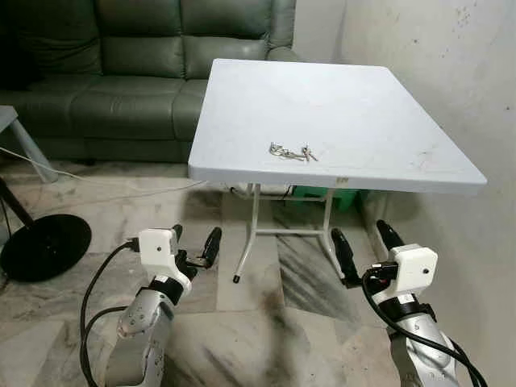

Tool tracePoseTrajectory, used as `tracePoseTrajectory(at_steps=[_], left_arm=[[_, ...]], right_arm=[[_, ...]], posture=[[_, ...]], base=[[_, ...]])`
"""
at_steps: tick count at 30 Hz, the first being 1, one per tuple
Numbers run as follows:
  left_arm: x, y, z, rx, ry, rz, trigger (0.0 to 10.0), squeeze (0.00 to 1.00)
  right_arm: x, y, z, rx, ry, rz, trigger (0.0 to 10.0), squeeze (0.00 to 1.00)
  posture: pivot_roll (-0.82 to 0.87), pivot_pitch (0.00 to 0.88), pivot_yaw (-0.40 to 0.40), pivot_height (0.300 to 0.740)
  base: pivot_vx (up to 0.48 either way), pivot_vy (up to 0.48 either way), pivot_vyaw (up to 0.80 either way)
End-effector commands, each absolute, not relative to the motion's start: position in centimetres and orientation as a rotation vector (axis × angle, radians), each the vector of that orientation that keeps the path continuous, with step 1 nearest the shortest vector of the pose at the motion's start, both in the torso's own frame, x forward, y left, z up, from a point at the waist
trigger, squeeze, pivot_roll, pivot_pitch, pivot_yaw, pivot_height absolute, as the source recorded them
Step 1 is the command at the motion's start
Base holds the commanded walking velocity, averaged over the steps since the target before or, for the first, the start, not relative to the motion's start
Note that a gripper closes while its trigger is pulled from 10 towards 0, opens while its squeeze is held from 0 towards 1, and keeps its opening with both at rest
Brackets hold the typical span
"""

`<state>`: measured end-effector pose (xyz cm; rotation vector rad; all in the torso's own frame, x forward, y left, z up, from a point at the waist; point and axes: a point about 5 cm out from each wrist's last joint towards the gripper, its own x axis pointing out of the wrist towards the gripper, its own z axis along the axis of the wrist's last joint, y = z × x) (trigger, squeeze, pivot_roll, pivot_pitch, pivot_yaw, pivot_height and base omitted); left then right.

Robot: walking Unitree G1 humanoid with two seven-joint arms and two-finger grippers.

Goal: Hang keys on a hook

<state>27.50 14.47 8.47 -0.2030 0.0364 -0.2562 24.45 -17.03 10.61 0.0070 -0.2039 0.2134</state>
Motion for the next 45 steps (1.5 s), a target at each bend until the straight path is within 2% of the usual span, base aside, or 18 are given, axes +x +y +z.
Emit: tracePoseTrajectory(at_steps=[1, 10, 45], left_arm=[[27.69, 14.38, 8.23, -0.181, 0.062, -0.252, 10.0, 0.00], [27.69, 14.30, 7.96, -0.164, 0.081, -0.242, 10.0, 0.00], [28.09, 14.22, 8.19, -0.161, 0.072, -0.235, 10.0, 0.00]], right_arm=[[24.59, -17.18, 10.46, 0.000, -0.188, 0.213, 10.0, 0.00], [24.74, -16.91, 10.45, 0.005, -0.190, 0.228, 10.0, 0.00], [25.35, -16.48, 10.55, 0.005, -0.204, 0.259, 10.0, 0.00]], posture=[[0.01, 0.026, -0.060, 0.740], [0.02, 0.018, -0.061, 0.740], [0.03, 0.000, -0.066, 0.740]], base=[[0.000, 0.000, 0.00], [0.030, 0.000, 0.00], [0.376, 0.000, 0.00]])
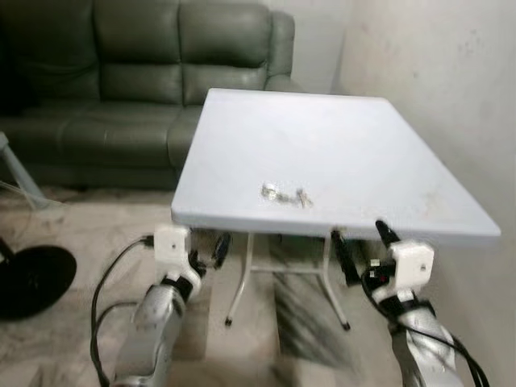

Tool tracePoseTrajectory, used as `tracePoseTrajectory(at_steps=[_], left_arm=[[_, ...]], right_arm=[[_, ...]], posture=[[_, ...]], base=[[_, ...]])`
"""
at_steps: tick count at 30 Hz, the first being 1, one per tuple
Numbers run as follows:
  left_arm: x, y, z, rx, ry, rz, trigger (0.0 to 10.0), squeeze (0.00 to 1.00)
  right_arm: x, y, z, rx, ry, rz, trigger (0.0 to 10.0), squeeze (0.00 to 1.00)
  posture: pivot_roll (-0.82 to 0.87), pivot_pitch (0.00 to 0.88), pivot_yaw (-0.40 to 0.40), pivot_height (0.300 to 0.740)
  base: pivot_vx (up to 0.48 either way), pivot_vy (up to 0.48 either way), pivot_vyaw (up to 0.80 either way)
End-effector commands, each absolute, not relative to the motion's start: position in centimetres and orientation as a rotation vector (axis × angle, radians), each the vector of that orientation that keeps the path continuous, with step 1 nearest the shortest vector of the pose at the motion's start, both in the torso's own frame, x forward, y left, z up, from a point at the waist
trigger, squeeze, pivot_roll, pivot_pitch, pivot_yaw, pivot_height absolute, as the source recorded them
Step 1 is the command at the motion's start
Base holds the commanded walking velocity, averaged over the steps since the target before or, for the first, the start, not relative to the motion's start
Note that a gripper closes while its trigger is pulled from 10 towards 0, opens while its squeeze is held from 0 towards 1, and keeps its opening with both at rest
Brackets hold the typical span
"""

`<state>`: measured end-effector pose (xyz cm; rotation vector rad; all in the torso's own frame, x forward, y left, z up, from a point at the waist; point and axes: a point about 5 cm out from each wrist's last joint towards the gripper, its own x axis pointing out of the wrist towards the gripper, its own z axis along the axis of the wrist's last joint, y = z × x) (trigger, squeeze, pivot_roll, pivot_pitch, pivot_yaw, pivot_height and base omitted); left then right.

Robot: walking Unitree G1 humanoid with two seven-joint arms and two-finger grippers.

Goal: Hang keys on a hook

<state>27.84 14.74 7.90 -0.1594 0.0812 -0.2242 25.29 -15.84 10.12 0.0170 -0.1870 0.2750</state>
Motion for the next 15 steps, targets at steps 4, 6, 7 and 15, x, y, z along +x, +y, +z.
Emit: tracePoseTrajectory(at_steps=[4, 6, 7, 15], left_arm=[[28.11, 14.16, 8.17, -0.164, 0.071, -0.235, 10.0, 0.00], [28.14, 14.16, 8.20, -0.165, 0.070, -0.234, 10.0, 0.00], [28.14, 14.17, 8.21, -0.166, 0.070, -0.234, 10.0, 0.00], [28.15, 14.17, 8.24, -0.169, 0.069, -0.233, 10.0, 0.00]], right_arm=[[25.40, -16.49, 10.54, 0.005, -0.205, 0.260, 10.0, 0.00], [25.42, -16.48, 10.57, 0.005, -0.206, 0.261, 10.0, 0.00], [25.43, -16.48, 10.57, 0.005, -0.206, 0.261, 10.0, 0.00], [25.49, -16.41, 10.54, 0.004, -0.204, 0.266, 10.0, 0.00]], posture=[[0.04, 0.000, -0.067, 0.740], [0.04, 0.000, -0.068, 0.740], [0.04, 0.000, -0.068, 0.740], [0.04, 0.000, -0.069, 0.740]], base=[[0.389, 0.000, 0.00], [0.390, 0.000, 0.00], [0.386, 0.000, 0.00], [0.388, 0.000, 0.00]])
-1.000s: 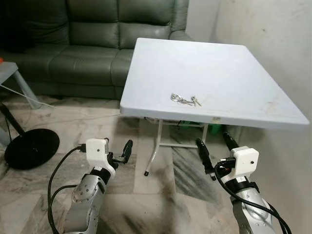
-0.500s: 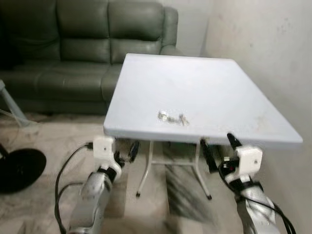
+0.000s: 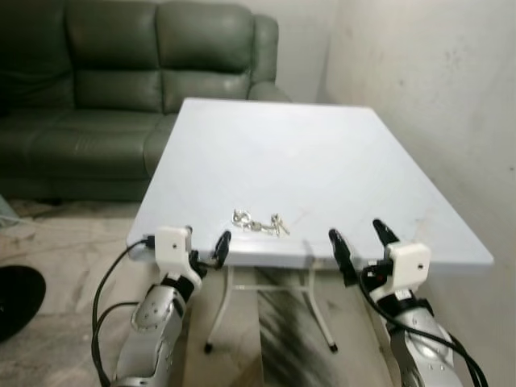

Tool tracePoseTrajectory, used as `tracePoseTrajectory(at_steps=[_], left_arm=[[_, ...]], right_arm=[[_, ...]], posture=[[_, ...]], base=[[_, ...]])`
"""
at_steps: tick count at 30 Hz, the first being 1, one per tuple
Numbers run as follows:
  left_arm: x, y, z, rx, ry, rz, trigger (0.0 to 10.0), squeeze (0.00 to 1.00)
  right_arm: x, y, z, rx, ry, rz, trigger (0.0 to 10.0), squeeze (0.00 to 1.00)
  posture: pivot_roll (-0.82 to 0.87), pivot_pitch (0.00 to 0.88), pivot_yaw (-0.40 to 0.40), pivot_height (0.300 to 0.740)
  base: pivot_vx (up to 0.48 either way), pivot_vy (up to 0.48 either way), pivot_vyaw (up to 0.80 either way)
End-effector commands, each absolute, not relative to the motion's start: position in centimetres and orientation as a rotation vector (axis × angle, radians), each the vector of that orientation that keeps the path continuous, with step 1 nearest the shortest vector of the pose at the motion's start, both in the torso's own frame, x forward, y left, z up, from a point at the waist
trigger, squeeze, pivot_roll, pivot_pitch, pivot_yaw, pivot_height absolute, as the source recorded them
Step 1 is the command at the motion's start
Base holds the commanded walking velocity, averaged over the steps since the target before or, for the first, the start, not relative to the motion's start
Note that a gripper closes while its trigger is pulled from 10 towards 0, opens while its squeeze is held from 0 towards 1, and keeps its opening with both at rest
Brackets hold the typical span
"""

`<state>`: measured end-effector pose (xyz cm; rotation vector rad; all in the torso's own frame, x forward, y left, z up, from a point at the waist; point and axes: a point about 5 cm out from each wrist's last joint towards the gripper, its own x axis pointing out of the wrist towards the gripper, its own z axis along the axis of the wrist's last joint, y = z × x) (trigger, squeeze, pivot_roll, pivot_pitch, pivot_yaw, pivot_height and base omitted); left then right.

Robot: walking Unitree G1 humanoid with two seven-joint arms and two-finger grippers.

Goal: Hang keys on a hook

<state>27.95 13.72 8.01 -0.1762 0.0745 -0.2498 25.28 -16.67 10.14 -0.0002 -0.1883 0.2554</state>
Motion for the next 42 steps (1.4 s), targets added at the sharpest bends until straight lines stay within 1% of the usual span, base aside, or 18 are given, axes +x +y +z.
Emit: tracePoseTrajectory(at_steps=[1, 10, 15, 18, 26, 27, 34, 36, 42], left_arm=[[28.1, 14.2, 8.2, -0.169, 0.069, -0.233, 10.0, 0.00], [28.0, 14.0, 8.4, -0.185, 0.059, -0.230, 10.0, 0.00], [27.8, 13.8, 8.5, -0.184, 0.046, -0.232, 10.0, 0.00], [27.4, 13.4, 8.5, -0.185, 0.045, -0.264, 10.0, 0.00], [26.7, 12.6, 8.4, -0.180, 0.051, -0.321, 10.0, 0.00], [26.4, 12.2, 8.4, -0.179, 0.053, -0.347, 10.0, 0.00], [25.7, 11.7, 8.5, -0.183, 0.057, -0.370, 10.0, 0.00], [25.5, 11.6, 8.5, -0.183, 0.058, -0.373, 10.0, 0.00], [24.7, 11.0, 8.6, -0.177, 0.063, -0.382, 10.0, 0.00]], right_arm=[[25.5, -16.4, 10.5, 0.004, -0.204, 0.266, 10.0, 0.00], [25.6, -16.4, 10.5, 0.005, -0.205, 0.272, 10.0, 0.00], [25.6, -16.1, 10.3, -0.010, -0.186, 0.312, 10.0, 0.00], [25.6, -15.7, 10.1, -0.023, -0.159, 0.375, 10.0, 0.00], [26.1, -15.4, 9.8, -0.042, -0.109, 0.463, 10.0, 0.00], [26.8, -15.8, 10.1, -0.047, -0.105, 0.478, 10.0, 0.00], [28.3, -16.3, 10.6, -0.052, -0.077, 0.525, 10.0, 0.00], [28.6, -16.2, 10.7, -0.054, -0.075, 0.540, 10.0, 0.00], [30.7, -15.9, 11.3, -0.091, -0.071, 0.590, 10.0, 0.00]], posture=[[0.04, 0.000, -0.069, 0.740], [0.04, 0.000, -0.073, 0.740], [0.05, 0.003, -0.076, 0.740], [0.05, 0.006, -0.078, 0.740], [0.05, 0.015, -0.077, 0.740], [0.05, 0.021, -0.077, 0.740], [0.06, 0.037, -0.083, 0.740], [0.06, 0.049, -0.090, 0.740], [0.07, 0.077, -0.106, 0.740]], base=[[0.386, 0.000, 0.00], [0.375, 0.000, 0.00], [0.000, 0.000, 0.00], [0.000, 0.000, 0.00], [0.000, 0.000, 0.00], [0.000, 0.000, 0.00], [0.000, 0.000, 0.00], [0.000, 0.000, 0.00], [0.000, 0.000, 0.00]])
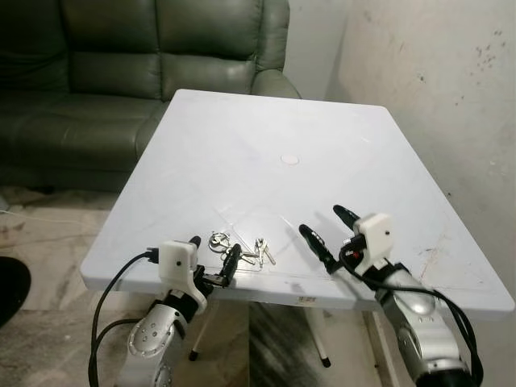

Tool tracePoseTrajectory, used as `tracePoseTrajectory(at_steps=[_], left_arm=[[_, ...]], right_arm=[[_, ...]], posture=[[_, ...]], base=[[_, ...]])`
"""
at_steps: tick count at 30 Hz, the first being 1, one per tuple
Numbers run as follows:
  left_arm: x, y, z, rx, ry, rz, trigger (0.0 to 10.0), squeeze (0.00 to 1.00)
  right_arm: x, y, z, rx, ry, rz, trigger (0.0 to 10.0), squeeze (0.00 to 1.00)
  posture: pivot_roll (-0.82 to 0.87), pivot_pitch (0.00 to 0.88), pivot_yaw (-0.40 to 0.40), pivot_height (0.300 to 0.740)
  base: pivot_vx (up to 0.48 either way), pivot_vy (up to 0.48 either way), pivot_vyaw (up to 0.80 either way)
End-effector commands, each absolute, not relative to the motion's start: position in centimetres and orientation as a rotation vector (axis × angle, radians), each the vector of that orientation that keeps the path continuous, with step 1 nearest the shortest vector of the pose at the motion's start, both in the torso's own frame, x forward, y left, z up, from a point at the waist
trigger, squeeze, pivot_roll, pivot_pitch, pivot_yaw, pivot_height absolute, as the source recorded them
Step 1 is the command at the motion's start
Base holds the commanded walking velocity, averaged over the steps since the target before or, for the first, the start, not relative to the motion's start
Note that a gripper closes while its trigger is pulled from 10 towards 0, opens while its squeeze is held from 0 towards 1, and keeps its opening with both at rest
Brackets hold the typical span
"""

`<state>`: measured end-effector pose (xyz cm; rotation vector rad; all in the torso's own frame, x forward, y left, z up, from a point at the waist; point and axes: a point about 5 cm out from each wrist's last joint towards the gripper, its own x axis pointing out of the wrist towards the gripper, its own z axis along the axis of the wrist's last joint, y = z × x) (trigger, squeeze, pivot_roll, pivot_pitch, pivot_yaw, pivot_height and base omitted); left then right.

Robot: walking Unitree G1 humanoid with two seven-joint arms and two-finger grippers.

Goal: Hang keys on a hook

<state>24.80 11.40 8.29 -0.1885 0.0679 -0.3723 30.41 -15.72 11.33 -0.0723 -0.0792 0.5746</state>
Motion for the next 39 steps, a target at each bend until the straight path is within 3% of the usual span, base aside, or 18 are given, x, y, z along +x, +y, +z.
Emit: tracePoseTrajectory(at_steps=[1, 9, 23, 39], left_arm=[[24.6, 11.0, 8.6, -0.175, 0.063, -0.384, 10.0, 0.00], [24.1, 10.6, 8.8, -0.168, 0.066, -0.389, 10.0, 0.00], [23.5, 10.8, 8.9, -0.168, 0.071, -0.350, 10.0, 0.00], [23.5, 10.6, 9.1, -0.171, 0.074, -0.349, 10.0, 0.00]], right_arm=[[30.8, -15.8, 11.3, -0.094, -0.070, 0.597, 10.0, 0.00], [32.2, -14.4, 11.9, -0.103, -0.058, 0.695, 10.0, 0.00], [31.4, -10.1, 11.8, -0.098, -0.116, 0.874, 10.0, 0.00], [31.3, -7.1, 10.4, -0.203, -0.028, 0.784, 10.0, 0.00]], posture=[[0.07, 0.077, -0.106, 0.740], [0.08, 0.101, -0.117, 0.740], [0.10, 0.104, -0.142, 0.740], [0.10, 0.103, -0.143, 0.740]], base=[[0.000, 0.000, 0.00], [0.000, 0.000, 0.00], [0.000, 0.000, 0.00], [0.000, 0.000, 0.00]])
